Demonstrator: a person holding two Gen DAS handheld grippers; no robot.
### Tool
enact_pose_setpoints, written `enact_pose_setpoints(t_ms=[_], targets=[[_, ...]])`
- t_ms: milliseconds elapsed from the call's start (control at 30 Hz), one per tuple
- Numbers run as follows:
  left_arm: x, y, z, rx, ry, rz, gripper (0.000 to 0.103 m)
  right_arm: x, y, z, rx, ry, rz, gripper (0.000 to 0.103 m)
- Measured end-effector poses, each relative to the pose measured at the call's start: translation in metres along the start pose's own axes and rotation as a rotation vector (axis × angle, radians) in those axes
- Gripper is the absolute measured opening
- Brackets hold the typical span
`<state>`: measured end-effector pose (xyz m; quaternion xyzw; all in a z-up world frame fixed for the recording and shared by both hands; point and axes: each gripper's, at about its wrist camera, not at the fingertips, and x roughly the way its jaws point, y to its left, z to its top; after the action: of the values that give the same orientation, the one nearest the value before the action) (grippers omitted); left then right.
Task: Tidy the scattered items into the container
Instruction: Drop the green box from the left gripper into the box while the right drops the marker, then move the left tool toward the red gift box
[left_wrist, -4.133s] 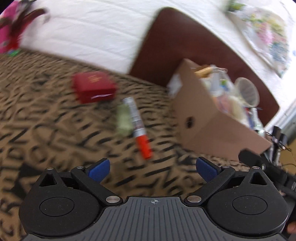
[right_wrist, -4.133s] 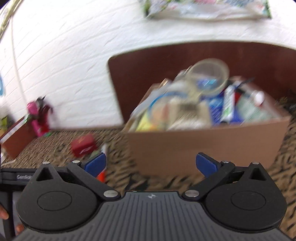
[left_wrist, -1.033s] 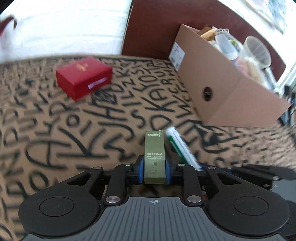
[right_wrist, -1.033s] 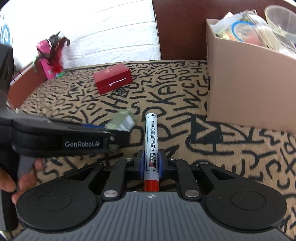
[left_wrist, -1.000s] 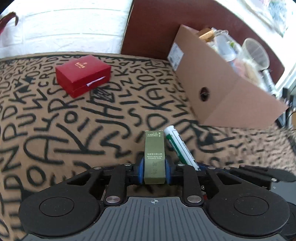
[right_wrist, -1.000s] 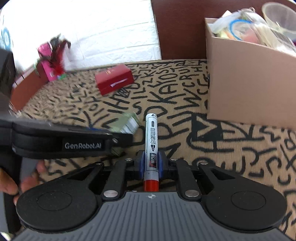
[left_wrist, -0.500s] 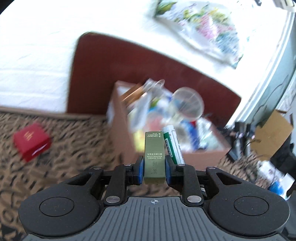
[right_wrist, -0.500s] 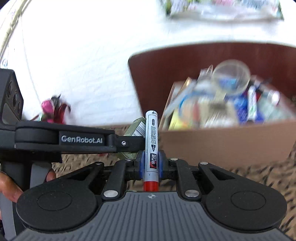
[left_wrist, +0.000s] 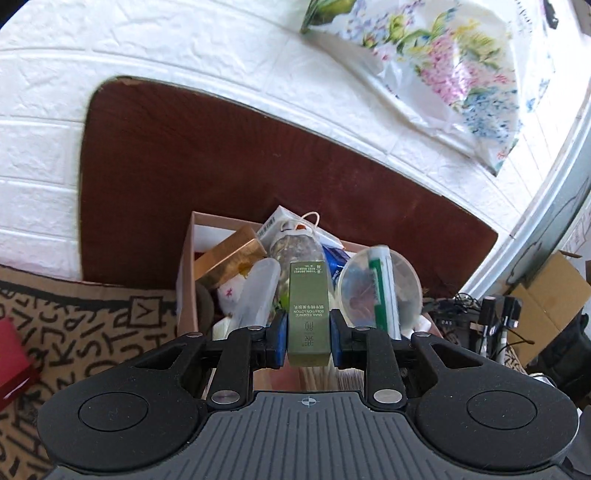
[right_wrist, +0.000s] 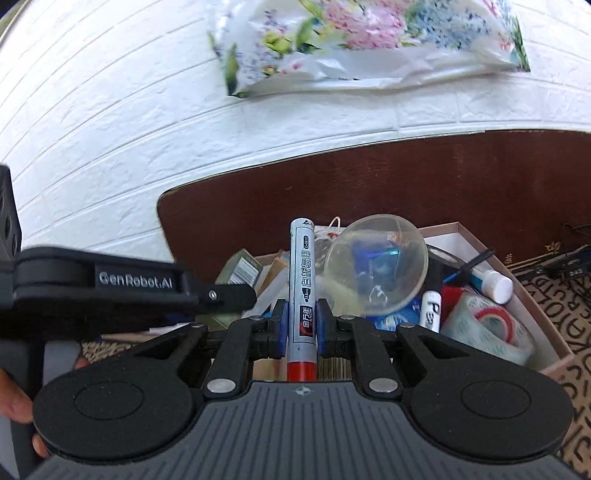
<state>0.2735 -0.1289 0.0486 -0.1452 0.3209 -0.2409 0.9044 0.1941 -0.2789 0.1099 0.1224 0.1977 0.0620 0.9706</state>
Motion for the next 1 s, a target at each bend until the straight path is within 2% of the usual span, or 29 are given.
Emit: enact_pose_setpoints(t_ms=[100,133,167,200,233,267,300,467,567,633,700,767,867,1000], targets=[[0.013,0.003,0.005,-0.001,-0.002,0.005,0.022,0.014,0.000,0.007,-0.017,-0.009,0.008,0.017],[0.016,0.005,0.005,0.000,-0.001,0.005,0.038,0.019,0.000,0.008,-0.027,-0.007,0.008,0.017],[0.018,0.005,0.004,0.003,-0.002,0.007,0.043,0.024,0.000,0.008,-0.029,-0.003,0.009,0.018],[0.019,0.006,0.002,0.014,0.001,0.011,0.056,0.029,-0.001,0.006,-0.024,-0.001,0.002,0.018],[0.018,0.006,-0.001,0.032,-0.006,0.014,0.069,0.031,-0.003,0.005,-0.023,0.005,-0.007,0.028],[0.016,0.007,-0.005,0.050,-0.018,0.018,0.075,0.030,-0.004,0.002,-0.020,0.003,-0.020,0.041],[0.014,0.008,-0.007,0.060,-0.028,0.020,0.078,0.026,-0.006,-0.001,-0.021,-0.016,-0.036,0.044],[0.007,0.015,-0.018,0.014,-0.008,0.000,0.085,0.003,-0.014,-0.015,-0.028,-0.051,-0.053,0.045],[0.004,0.013,-0.025,0.026,-0.007,0.001,0.096,-0.002,-0.014,-0.023,-0.033,-0.031,-0.048,0.045],[0.001,0.008,-0.030,0.066,-0.012,0.034,0.103,-0.001,-0.012,-0.026,-0.037,-0.014,-0.040,0.045],[-0.004,0.002,-0.034,0.118,-0.022,0.068,0.103,0.002,-0.009,-0.028,-0.046,0.019,-0.038,0.055],[-0.010,-0.003,-0.038,0.167,-0.025,0.088,0.103,0.001,-0.005,-0.030,-0.060,0.035,-0.020,0.100],[-0.024,-0.014,-0.046,0.227,-0.061,0.138,0.103,-0.005,0.001,-0.032,-0.090,0.017,-0.016,0.103],[-0.040,-0.025,-0.056,0.299,-0.093,0.161,0.103,-0.014,0.008,-0.035,-0.102,0.020,-0.017,0.103]])
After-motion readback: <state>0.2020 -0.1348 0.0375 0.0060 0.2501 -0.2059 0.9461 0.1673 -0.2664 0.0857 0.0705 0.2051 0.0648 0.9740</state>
